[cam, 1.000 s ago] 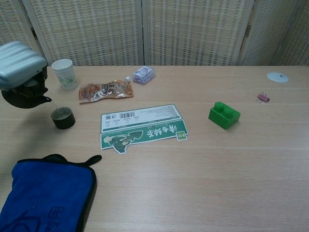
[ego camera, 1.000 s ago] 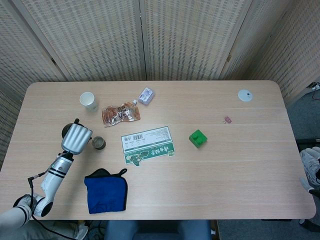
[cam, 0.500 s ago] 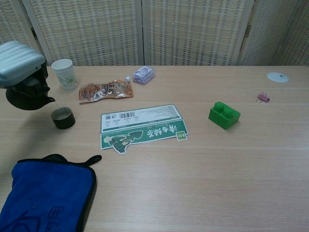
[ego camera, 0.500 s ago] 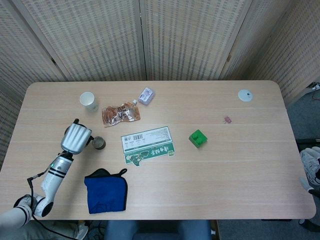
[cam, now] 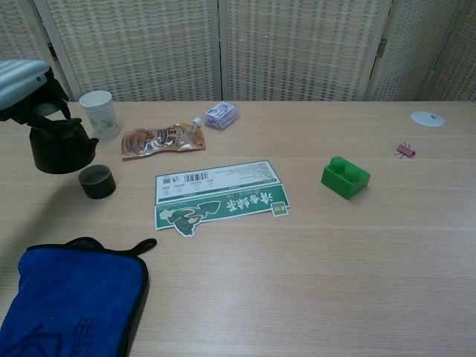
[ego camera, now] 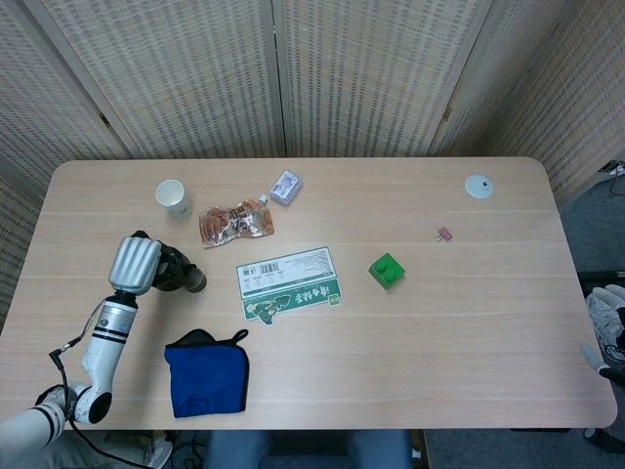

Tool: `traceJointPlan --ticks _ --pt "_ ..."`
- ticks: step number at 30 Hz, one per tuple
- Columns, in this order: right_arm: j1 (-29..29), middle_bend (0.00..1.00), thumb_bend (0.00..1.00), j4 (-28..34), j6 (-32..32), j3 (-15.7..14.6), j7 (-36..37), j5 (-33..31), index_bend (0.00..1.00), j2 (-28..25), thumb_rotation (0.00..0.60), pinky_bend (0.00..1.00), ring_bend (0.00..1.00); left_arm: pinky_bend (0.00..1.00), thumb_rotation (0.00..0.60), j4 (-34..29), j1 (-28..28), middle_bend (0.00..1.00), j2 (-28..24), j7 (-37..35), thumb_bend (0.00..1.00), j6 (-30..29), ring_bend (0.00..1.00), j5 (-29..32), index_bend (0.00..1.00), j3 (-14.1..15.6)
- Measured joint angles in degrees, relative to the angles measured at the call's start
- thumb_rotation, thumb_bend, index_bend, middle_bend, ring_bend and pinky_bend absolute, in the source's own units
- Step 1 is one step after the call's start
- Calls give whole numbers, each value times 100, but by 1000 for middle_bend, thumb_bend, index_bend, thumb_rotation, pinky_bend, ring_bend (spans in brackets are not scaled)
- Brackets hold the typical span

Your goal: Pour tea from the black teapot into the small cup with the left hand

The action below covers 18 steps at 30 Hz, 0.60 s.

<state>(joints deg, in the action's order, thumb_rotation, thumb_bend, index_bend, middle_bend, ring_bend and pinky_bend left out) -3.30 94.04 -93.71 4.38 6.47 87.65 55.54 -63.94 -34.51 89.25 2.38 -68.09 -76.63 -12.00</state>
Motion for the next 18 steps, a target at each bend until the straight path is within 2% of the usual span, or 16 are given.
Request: traceJointPlan --ticks 2,5,7,13,18 --pt "12 203 168 6 14 1 -6 6 229 3 600 158 156 444 509 -178 51 1000 -67 -366 382 40 939 129 1000 -96" --pt "28 203 168 13 27 1 -13 22 229 6 600 158 156 444 408 -481 141 1000 -213 -845 382 128 939 341 1000 -227" --pt "34 203 167 16 31 0 -17 29 229 6 600 158 156 444 361 -676 213 1000 -358 -1064 380 194 939 462 1000 -293" --pt "41 203 168 27 43 -7 -33 33 229 7 600 158 156 444 274 -922 396 1000 -611 -1282 377 200 938 439 1000 -240" --pt "44 203 168 41 41 -15 -49 49 229 4 600 158 156 444 255 -1019 505 1000 -731 -1328 372 127 934 264 1000 -77"
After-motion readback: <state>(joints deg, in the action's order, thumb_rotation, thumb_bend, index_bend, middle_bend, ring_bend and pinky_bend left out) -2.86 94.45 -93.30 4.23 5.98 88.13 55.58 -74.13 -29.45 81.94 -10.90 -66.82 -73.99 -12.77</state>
